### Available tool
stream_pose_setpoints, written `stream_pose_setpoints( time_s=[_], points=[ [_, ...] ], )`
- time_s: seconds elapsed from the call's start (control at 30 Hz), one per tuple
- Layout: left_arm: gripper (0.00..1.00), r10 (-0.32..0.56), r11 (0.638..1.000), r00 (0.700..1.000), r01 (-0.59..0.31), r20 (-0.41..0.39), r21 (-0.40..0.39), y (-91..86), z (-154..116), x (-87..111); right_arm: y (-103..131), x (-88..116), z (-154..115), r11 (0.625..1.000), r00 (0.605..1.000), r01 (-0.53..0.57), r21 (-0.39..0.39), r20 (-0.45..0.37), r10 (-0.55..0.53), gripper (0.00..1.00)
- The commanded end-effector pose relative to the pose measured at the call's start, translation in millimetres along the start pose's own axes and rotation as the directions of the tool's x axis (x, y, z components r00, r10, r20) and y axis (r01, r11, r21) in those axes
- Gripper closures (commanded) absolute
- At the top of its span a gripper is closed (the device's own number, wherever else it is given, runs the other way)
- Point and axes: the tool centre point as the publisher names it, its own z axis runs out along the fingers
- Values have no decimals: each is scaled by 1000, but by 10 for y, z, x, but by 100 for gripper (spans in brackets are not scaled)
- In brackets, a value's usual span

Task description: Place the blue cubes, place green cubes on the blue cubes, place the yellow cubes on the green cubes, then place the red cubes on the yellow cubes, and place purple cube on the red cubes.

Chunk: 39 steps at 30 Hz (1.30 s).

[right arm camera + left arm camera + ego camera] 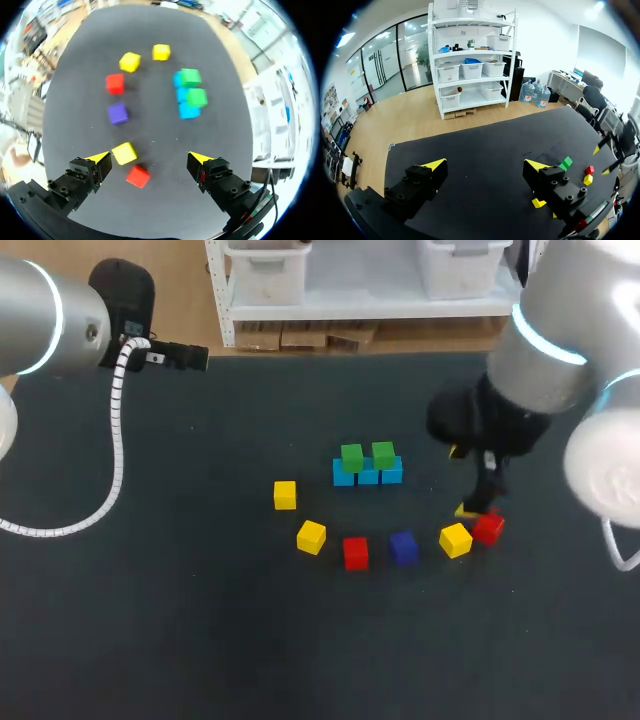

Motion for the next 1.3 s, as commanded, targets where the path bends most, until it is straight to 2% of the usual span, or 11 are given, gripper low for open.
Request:
stream_pose_setpoints(
  time_s=[0.03, 0.27, 0.4, 0.6, 0.8, 0.97, 1.2, 1.3],
  points=[
    [0, 2, 1000, 1000, -2, 1, 10, 20, 4, -1, -261, 177, -194, 984, 979, -168, 54, 127, 160, 0],
    [0, 2, 1000, 1000, -2, 1, 10, 20, 4, -1, -691, 277, -414, 913, 903, -385, 134, 259, 343, 0],
    [0, 2, 1000, 1000, -2, 1, 10, 20, 4, -1, -940, 375, -555, 845, 835, -506, 174, 342, 430, 0],
    [0, 2, 1000, 1000, -2, 1, 10, 20, 4, -1, -1216, 543, -698, 747, 746, -632, 207, 422, 514, 0],
    [0, 2, 1000, 1000, -2, 1, 10, 20, 4, -1, -1423, 639, -862, 702, 725, -665, 254, 447, 524, 0],
    [0, 2, 1000, 1000, -2, 1, 10, 20, 4, -1, -1569, 802, -1043, 654, 697, -700, 285, 471, 541, 0],
    [0, 2, 1000, 1000, -2, 1, 10, 20, 4, -1, -1609, 893, -1112, 639, 694, -708, 302, 467, 548, 0],
    [0, 2, 1000, 1000, -2, 1, 10, 20, 4, -1, -1613, 939, -1117, 624, 678, -723, 295, 474, 562, 0]
  ],
)
